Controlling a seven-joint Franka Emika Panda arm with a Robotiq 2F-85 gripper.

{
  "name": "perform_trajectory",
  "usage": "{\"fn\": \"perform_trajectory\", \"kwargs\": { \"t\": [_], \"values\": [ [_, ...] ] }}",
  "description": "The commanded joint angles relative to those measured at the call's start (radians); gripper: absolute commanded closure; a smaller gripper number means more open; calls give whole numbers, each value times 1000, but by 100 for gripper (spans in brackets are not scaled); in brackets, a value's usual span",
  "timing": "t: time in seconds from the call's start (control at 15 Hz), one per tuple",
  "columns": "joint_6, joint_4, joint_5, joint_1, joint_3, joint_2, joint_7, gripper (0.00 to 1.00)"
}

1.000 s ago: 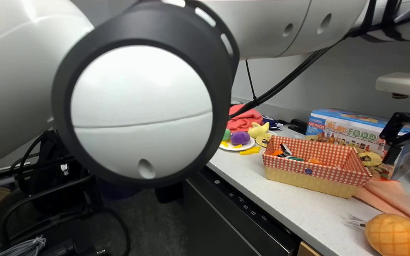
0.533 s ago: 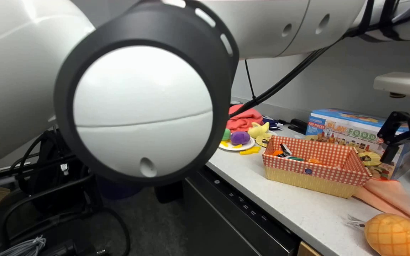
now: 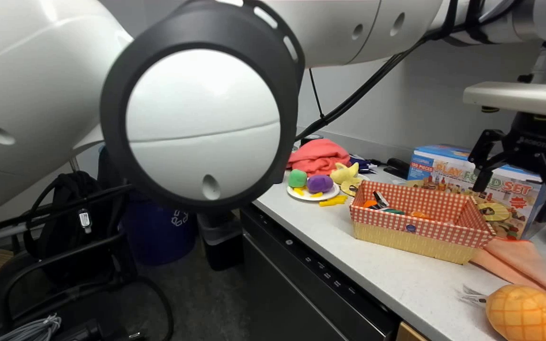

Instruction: Pick the stuffed pineapple and put it on the counter

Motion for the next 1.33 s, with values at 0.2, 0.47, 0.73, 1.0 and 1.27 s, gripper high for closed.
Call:
{"fn": "perform_trajectory", "kwargs": {
  "t": [0.2,0.47,0.73,1.0,1.27],
  "values": [
    [-31,-6,-2,9,8,-19,-62,0],
    [-5,-1,-2,11,3,-5,-41,0],
    [-5,-1,-2,11,3,-5,-42,0],
    [-5,-1,-2,11,3,-5,-42,0],
    [-5,-1,-2,11,3,-5,-42,0]
  ]
}}
